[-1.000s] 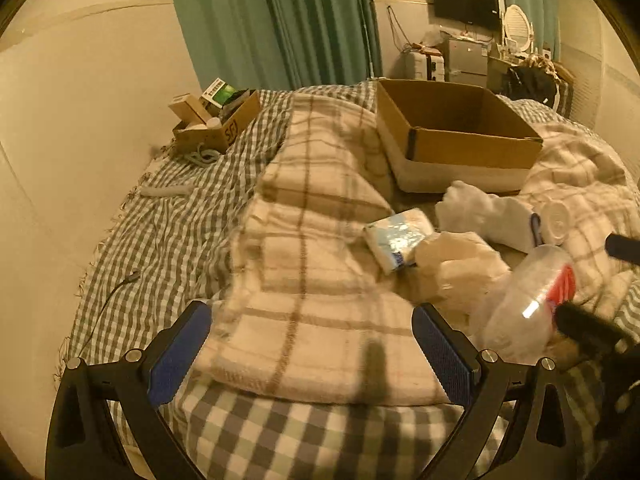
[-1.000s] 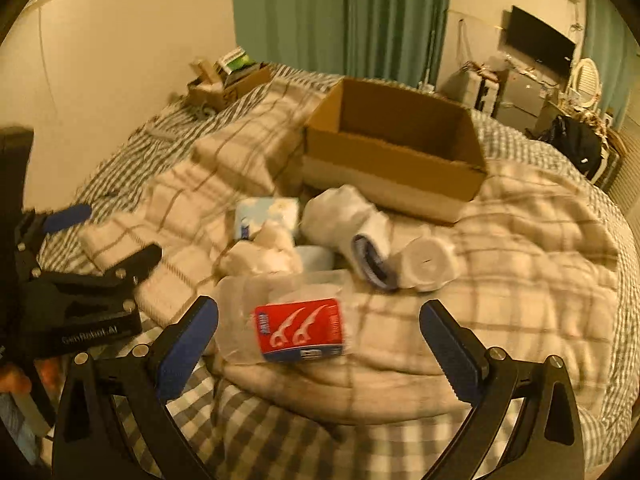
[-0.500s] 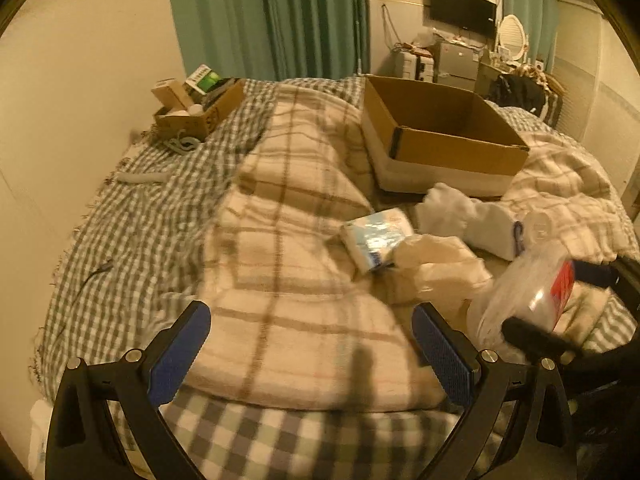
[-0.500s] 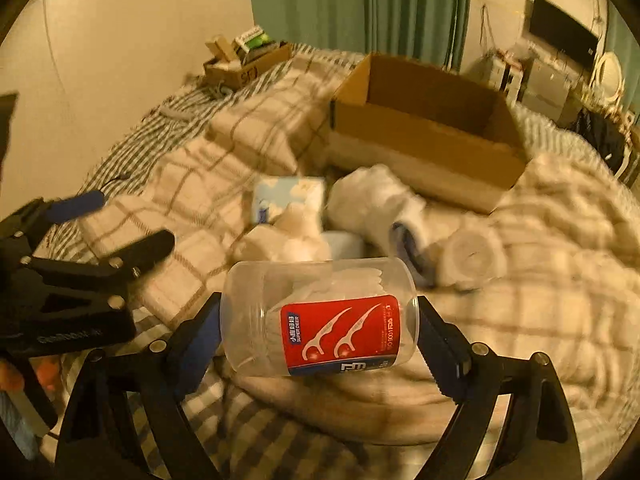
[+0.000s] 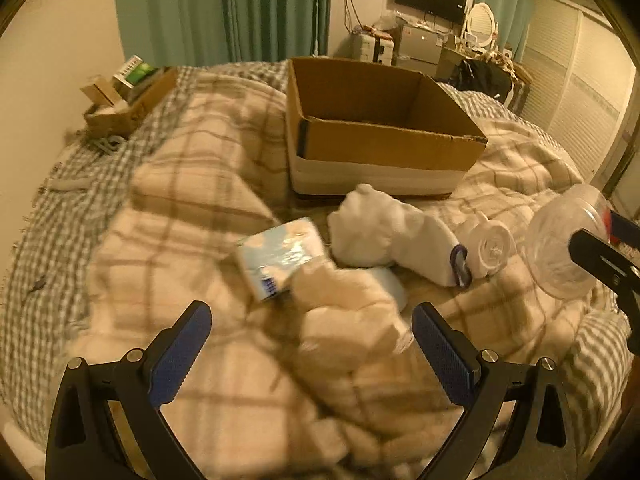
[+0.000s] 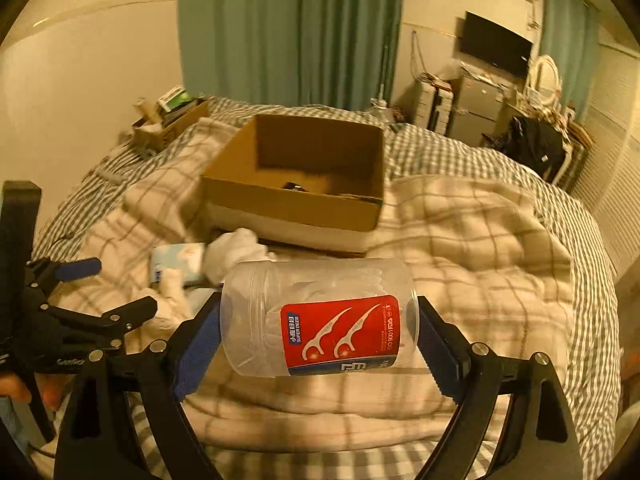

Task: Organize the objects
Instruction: 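Grasp the clear red-labelled container with the right tool while the left tool grasps white cloth, then carry the container and white cloth into the cardboard box and open both tools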

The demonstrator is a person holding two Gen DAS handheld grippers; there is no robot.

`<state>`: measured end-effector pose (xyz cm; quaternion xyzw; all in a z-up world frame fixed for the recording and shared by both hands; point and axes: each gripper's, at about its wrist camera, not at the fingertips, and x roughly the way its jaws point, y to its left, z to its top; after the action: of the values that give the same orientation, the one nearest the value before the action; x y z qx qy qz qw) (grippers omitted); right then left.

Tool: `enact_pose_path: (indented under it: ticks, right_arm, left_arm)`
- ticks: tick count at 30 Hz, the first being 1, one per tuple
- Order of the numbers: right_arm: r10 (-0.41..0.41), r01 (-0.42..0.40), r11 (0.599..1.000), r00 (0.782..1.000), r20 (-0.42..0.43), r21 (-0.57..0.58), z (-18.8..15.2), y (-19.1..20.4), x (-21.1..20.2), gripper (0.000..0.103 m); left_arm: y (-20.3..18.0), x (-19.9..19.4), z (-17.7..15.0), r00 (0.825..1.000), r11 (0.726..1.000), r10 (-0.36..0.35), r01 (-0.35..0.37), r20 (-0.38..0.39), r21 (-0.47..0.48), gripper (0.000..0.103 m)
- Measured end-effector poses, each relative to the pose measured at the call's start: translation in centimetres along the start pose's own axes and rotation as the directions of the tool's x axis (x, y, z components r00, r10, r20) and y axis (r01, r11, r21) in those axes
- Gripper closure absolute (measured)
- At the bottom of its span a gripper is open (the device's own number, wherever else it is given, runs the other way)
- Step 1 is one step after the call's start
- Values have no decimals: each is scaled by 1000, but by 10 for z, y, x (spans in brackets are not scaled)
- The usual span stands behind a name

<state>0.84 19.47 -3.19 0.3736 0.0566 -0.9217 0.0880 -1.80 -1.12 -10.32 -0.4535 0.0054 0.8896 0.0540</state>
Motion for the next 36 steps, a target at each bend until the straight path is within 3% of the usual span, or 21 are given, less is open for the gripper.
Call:
enact_pose_path:
  ticks: [2,4,6,8,12,20,29,36]
  right_arm:
    - [1,-1,1000,1000,-4,13,-1,-6,2,13]
    - [5,-5,1000,1000,-7,22,-2,-10,4,13]
    - [7,-7,1000,1000,-9,24,-3,-12,5,13]
    - [9,-9,1000,1000,-13,25,-4,-12,5,13]
    - [3,-3,1000,1000,-2,16,-3,-9,-1,13]
    - [4,-3,1000,997,77,-3,18,-4,-36,13]
    - [37,-19,997,966,255,-72,100,-1,-82,13]
    - [39,-5,994,948,315,-108,167,-3,-56,13]
  left_arm:
    - [-4,9,1,1000,1000,-11,11,-22,7,4]
    - [-7,20,-2,998,1000,-12,12,-59,12,17]
    - [-9,27,-6,996,999,-29,30,-90,14,47]
    - [-12,27,-9,993,998,-62,65,-105,25,65]
    - [-16,12,-10,996,997,-65,67,-62,40,79]
    - [-19,-33,12,997,996,-66,63,41,66,80]
    - [-31,-84,106,968,989,-112,88,224,116,80]
    - [-38,-73,172,957,988,-95,56,272,147,80]
